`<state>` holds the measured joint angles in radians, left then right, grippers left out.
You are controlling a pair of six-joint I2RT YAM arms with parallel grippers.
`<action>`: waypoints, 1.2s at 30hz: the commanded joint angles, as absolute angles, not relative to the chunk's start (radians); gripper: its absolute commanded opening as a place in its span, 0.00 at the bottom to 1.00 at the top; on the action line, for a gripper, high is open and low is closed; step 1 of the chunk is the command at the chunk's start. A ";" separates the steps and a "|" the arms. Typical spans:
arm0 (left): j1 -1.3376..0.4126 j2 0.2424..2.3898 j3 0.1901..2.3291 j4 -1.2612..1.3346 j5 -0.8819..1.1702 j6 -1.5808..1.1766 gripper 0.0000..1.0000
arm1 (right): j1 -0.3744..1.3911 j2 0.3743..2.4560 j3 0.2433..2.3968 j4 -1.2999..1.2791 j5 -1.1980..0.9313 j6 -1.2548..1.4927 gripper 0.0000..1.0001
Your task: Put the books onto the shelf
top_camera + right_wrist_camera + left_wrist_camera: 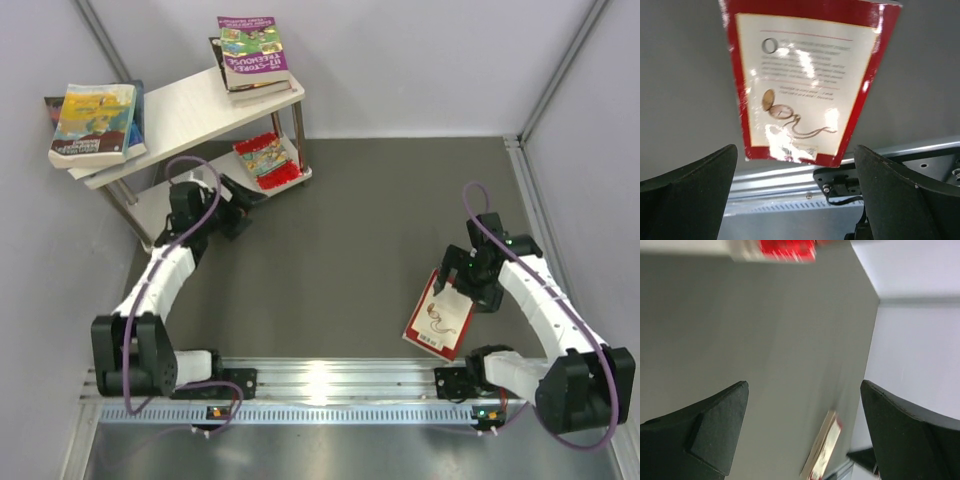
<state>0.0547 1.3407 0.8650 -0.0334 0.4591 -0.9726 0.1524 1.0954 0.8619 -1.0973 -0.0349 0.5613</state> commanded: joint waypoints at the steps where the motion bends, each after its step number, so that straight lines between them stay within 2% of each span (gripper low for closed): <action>1: -0.073 1.217 0.810 -0.158 0.427 -0.874 0.98 | 0.091 1.100 0.784 -1.073 0.061 0.604 1.00; 6: -0.296 1.180 0.773 -0.175 0.328 -0.917 0.98 | -0.075 1.108 0.713 -1.002 0.005 0.598 1.00; 13: -0.638 1.383 0.874 -0.156 0.218 -0.971 0.98 | -0.118 1.123 0.628 -0.904 -0.075 0.621 1.00; 19: -0.816 1.639 1.051 -0.186 0.206 -0.992 0.98 | -0.109 1.160 0.487 -0.743 -0.204 0.650 0.96; 25: -0.871 1.842 1.164 -0.141 0.264 -1.052 0.98 | -0.028 1.169 0.426 -0.600 -0.307 0.684 0.94; 28: -0.894 1.893 1.187 -0.110 0.291 -1.075 0.98 | 0.060 1.186 0.445 -0.539 -0.360 0.729 0.91; 31: -0.922 1.922 1.207 -0.100 0.311 -1.075 0.98 | 0.130 1.230 0.492 -0.515 -0.360 0.755 0.81; 32: -0.930 1.930 1.209 -0.091 0.325 -1.080 0.95 | 0.149 1.242 0.502 -0.506 -0.359 0.759 0.76; 34: -0.949 1.956 1.209 -0.062 0.357 -1.084 0.92 | 0.155 1.288 0.526 -0.491 -0.370 0.759 0.71; 36: -0.971 1.985 1.210 -0.035 0.376 -1.094 0.84 | 0.160 1.319 0.554 -0.485 -0.379 0.750 0.68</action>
<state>-0.9283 1.9377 1.1881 -0.1200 0.3065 -1.0714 0.1440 1.2652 0.5335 -0.6647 -0.4316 0.7628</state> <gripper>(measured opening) 0.880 0.692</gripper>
